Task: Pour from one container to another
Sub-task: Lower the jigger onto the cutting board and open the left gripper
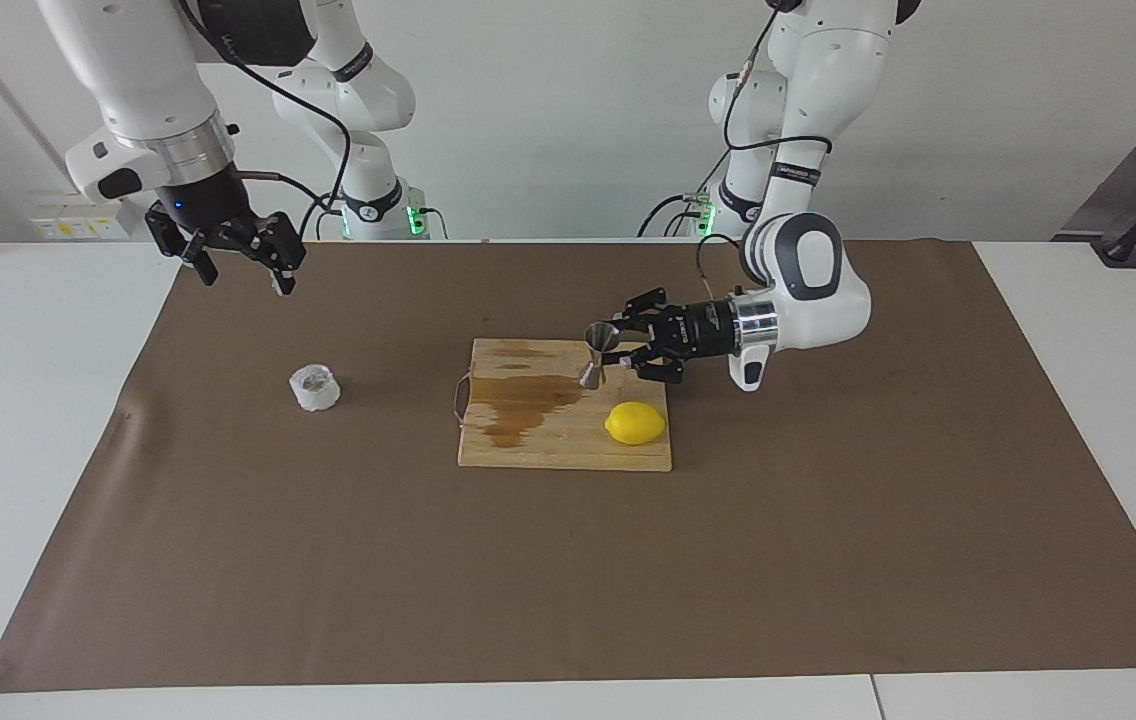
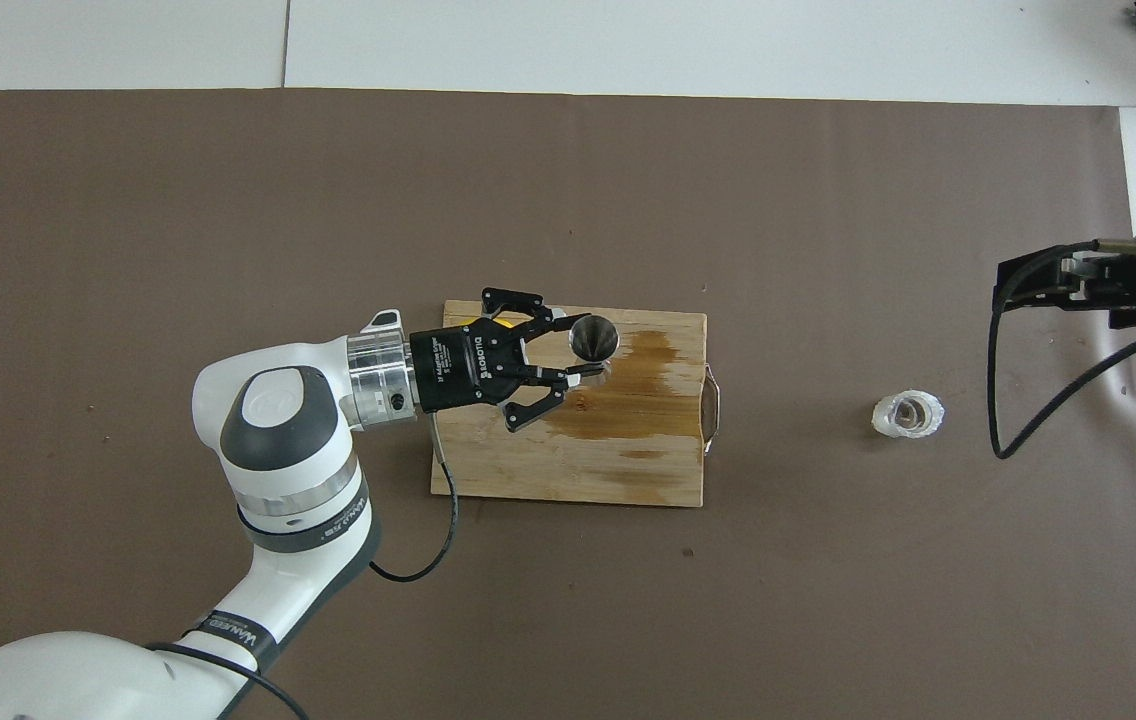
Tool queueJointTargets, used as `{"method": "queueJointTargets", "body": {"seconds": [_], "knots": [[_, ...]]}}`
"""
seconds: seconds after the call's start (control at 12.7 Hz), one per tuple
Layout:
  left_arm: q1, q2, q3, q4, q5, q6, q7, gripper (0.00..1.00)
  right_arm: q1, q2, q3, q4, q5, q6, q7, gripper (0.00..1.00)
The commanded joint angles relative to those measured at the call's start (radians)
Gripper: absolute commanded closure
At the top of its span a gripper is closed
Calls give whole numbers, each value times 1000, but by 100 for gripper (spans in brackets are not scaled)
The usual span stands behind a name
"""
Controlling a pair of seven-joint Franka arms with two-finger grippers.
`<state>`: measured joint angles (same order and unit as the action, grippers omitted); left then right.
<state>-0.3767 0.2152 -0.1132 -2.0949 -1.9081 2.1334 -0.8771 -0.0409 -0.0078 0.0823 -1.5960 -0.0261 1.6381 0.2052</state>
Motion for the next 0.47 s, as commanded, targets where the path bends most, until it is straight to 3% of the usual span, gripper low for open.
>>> {"method": "queueJointTargets", "body": {"seconds": [0.0,0.39], "knots": [[-79,-2,21,-30,-136,59,85,100,-8,5,7,17,0,-23,-24,0],[-119,62,24,-31,-198,60,230,100,-8,5,7,17,0,-23,-24,0]]}}
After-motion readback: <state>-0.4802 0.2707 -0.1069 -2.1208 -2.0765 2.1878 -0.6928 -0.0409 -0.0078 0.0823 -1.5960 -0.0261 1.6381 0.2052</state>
